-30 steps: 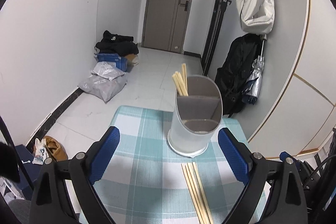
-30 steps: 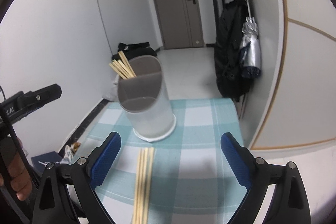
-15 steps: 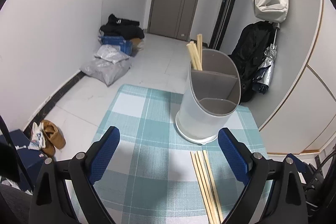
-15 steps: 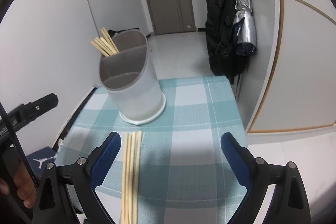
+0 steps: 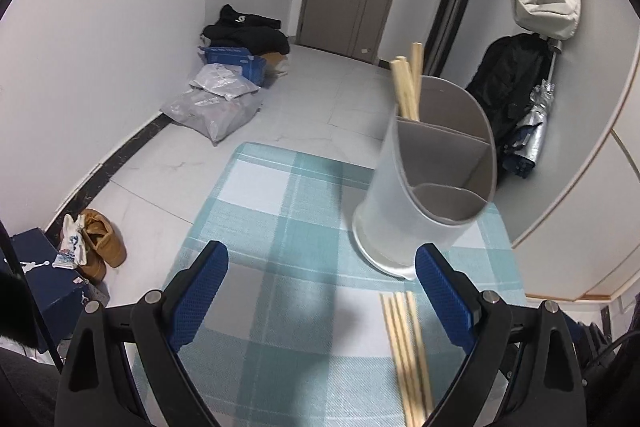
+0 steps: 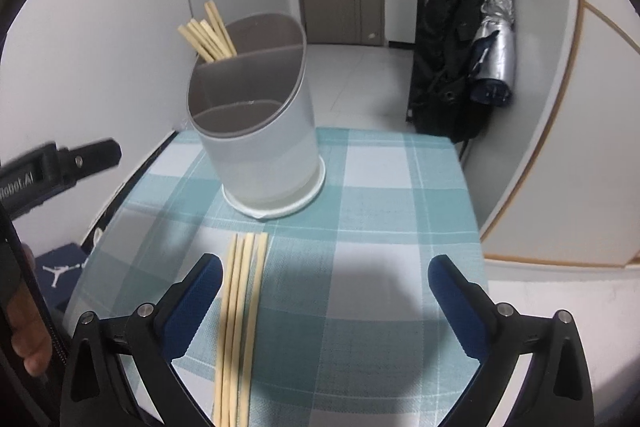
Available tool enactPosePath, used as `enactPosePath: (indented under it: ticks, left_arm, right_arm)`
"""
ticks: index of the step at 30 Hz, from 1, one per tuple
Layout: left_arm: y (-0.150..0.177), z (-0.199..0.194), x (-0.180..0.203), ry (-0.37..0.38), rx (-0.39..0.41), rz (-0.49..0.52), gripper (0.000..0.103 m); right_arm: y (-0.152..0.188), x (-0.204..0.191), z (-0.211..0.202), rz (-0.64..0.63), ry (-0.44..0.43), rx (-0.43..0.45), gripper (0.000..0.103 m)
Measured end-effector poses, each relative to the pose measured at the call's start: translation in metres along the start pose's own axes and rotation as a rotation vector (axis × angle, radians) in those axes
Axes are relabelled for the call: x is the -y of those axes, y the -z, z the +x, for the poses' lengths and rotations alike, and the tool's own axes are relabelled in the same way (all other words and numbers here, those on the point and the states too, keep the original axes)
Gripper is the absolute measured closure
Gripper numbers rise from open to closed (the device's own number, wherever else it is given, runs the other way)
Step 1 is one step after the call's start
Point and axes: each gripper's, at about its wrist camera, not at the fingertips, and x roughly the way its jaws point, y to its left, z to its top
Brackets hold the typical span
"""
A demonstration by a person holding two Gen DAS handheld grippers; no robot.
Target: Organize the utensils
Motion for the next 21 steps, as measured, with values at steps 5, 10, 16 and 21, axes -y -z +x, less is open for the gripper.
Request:
enactPosePath:
  ticks: [5, 10, 16, 21]
  left_arm:
    - [-0.001, 0.010, -0.003, -0.016, -0.025, -0.003, 0.010]
    - [0.001, 0.020, 0.002, -0.030, -0.052, 0.060, 0.010]
    - [-0.002, 0.025, -0.002, -0.017, -0.106, 0.041, 0.010]
    - [-0.005, 0.034, -0.013, -0.019, -0.168, -0.005, 0.010]
  right_arm:
    - [0.000, 0.008, 0.017, 0.029, -0.049, -0.069, 0.000]
    - [-0.003, 0.007, 0.036, -0.004, 0.010, -0.142, 0.000]
    - [-0.003, 0.002, 0.058, -0.049, -0.011, -0.215, 0.001]
    - [-0.007, -0.006, 0.077, -0.058, -0.032, -0.256, 0.017]
